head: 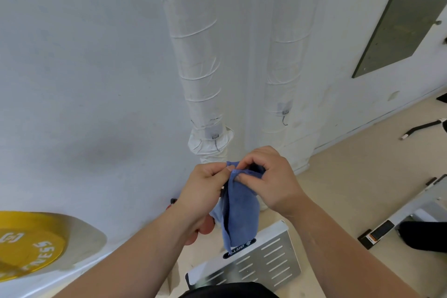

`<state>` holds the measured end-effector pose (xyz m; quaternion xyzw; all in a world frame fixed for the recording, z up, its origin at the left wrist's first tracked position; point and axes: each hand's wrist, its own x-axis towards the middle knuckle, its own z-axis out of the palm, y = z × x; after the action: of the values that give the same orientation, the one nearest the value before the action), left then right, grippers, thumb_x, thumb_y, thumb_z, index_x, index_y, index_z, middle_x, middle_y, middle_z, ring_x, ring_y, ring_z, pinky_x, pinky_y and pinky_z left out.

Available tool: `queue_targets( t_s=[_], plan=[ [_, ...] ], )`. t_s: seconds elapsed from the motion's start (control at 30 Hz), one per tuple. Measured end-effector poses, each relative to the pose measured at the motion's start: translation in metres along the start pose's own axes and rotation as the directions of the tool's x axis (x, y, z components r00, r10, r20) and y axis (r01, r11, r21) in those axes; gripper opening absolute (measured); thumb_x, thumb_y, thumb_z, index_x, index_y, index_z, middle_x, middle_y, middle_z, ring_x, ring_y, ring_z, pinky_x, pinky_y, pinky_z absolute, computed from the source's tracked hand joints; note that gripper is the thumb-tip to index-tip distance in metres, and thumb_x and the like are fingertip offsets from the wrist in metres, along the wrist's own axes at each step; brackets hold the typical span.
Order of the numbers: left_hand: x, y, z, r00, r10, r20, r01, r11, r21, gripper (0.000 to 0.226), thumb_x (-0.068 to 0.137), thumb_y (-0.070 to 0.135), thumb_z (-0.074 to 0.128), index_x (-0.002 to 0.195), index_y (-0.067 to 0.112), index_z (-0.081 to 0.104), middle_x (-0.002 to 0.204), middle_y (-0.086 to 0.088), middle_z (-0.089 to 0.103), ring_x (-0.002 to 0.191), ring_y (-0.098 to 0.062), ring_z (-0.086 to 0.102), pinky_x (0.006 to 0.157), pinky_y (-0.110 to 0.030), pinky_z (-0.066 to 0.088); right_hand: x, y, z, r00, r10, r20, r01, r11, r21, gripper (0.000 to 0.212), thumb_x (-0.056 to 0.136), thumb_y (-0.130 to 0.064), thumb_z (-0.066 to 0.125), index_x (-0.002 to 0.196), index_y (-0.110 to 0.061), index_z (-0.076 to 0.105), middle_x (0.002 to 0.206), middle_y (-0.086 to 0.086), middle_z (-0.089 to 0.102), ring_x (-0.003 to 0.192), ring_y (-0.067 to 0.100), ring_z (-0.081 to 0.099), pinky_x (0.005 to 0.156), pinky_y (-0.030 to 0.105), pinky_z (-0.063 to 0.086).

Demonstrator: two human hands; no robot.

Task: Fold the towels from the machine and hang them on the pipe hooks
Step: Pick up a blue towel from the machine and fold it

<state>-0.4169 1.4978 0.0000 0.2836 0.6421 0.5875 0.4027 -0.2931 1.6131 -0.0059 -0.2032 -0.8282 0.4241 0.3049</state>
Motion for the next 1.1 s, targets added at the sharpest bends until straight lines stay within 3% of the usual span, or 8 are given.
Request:
queue_targets(
  t_s=[0.13, 0.3, 0.4, 0.57, 0.67, 0.8, 0.93, 1.1],
  plan=[
    [-0.003, 0.003, -0.006, 0.996, -0.010, 0.084, 0.013, 1.000, -0.029, 0.029, 0.103, 0.016, 0.054, 0.094, 0.005, 0.078, 0.077, -0.006, 0.073, 0.071, -0.014, 0.065, 0.064, -0.022, 0.049, 0.000, -0.004, 0.001, 0.995, 0.057, -0.085, -0.057, 0.998, -0.006, 0.032, 0.074, -0.018, 0.086, 0.073, -0.040, 0.062, 0.083, -0.010, 0.060, 0.089, 0.009, 0.059, 0.076, 0.019, 0.048],
    [-0.008, 0.001, -0.006, 0.992, 0.099, 0.074, -0.101, 0.995, 0.021, 0.019, 0.098, 0.008, 0.061, 0.103, 0.006, 0.079, 0.092, -0.008, 0.079, 0.086, -0.012, 0.072, 0.073, -0.021, 0.052, 0.001, -0.007, 0.001, 0.991, 0.062, -0.123, -0.069, 0.996, -0.060, 0.027, 0.071, -0.022, 0.086, 0.075, -0.034, 0.062, 0.082, -0.004, 0.058, 0.084, 0.008, 0.057, 0.071, 0.012, 0.045],
    [-0.006, 0.002, -0.003, 0.993, 0.112, 0.037, -0.111, 0.994, -0.008, 0.023, 0.100, 0.005, 0.057, 0.101, 0.008, 0.080, 0.096, -0.006, 0.080, 0.091, -0.013, 0.073, 0.076, -0.020, 0.053, 0.001, -0.002, 0.000, 0.992, -0.001, -0.129, -0.017, 0.991, -0.136, 0.022, 0.071, -0.038, 0.083, 0.072, -0.032, 0.062, 0.079, -0.011, 0.057, 0.086, 0.008, 0.055, 0.072, 0.015, 0.044],
    [0.000, 0.010, -0.011, 0.988, 0.133, -0.081, -0.136, 0.990, -0.036, 0.025, 0.100, 0.007, 0.058, 0.093, 0.013, 0.081, 0.089, -0.005, 0.079, 0.082, -0.012, 0.071, 0.073, -0.024, 0.056, -0.004, 0.025, -0.016, 0.999, -0.035, -0.041, 0.018, 0.933, -0.360, 0.025, 0.075, -0.048, 0.077, 0.067, -0.028, 0.064, 0.118, -0.010, 0.054, 0.114, 0.014, 0.044, 0.096, 0.034, 0.037],
    [0.008, 0.022, -0.023, 0.975, 0.165, -0.150, -0.169, 0.986, -0.010, 0.021, 0.100, 0.009, 0.058, 0.099, 0.008, 0.078, 0.092, -0.005, 0.079, 0.083, -0.009, 0.072, 0.073, -0.021, 0.056, 0.000, 0.030, -0.039, 0.999, -0.016, 0.031, 0.027, 0.922, -0.386, 0.019, 0.083, -0.049, 0.070, 0.076, -0.032, 0.064, 0.120, -0.010, 0.057, 0.117, 0.013, 0.048, 0.099, 0.036, 0.038],
    [0.024, 0.039, -0.032, 0.967, 0.211, -0.143, -0.206, 0.977, 0.046, 0.021, 0.101, 0.007, 0.056, 0.104, 0.007, 0.077, 0.100, -0.008, 0.079, 0.090, -0.014, 0.072, 0.083, -0.028, 0.057, 0.027, 0.007, -0.071, 0.997, -0.073, 0.028, 0.078, 0.956, -0.282, 0.015, 0.088, -0.037, 0.071, 0.082, -0.024, 0.065, 0.103, -0.009, 0.068, 0.100, 0.007, 0.061, 0.091, 0.027, 0.046],
    [0.032, 0.060, -0.028, 0.952, 0.285, -0.112, -0.284, 0.958, 0.028, 0.014, 0.099, 0.000, 0.056, 0.099, 0.004, 0.070, 0.084, -0.002, 0.075, 0.076, -0.008, 0.067, 0.074, -0.021, 0.053, 0.049, -0.020, -0.088, 0.999, 0.028, -0.015, -0.026, 0.997, 0.075, 0.018, 0.086, -0.007, 0.076, 0.080, -0.012, 0.059, 0.075, 0.001, 0.067, 0.069, 0.012, 0.060, 0.067, 0.030, 0.050],
    [0.031, 0.094, -0.033, 0.940, 0.309, 0.146, -0.325, 0.940, 0.106, 0.055, 0.091, -0.018, 0.050, 0.126, 0.024, 0.054, 0.085, -0.008, 0.065, 0.075, -0.015, 0.063, 0.069, -0.022, 0.051, 0.050, -0.039, -0.093, 0.995, 0.102, -0.004, -0.091, 0.907, 0.411, 0.026, 0.097, 0.001, 0.057, 0.101, -0.020, 0.045, 0.091, 0.026, 0.070, 0.072, 0.024, 0.061, 0.060, 0.031, 0.049]
  ],
)
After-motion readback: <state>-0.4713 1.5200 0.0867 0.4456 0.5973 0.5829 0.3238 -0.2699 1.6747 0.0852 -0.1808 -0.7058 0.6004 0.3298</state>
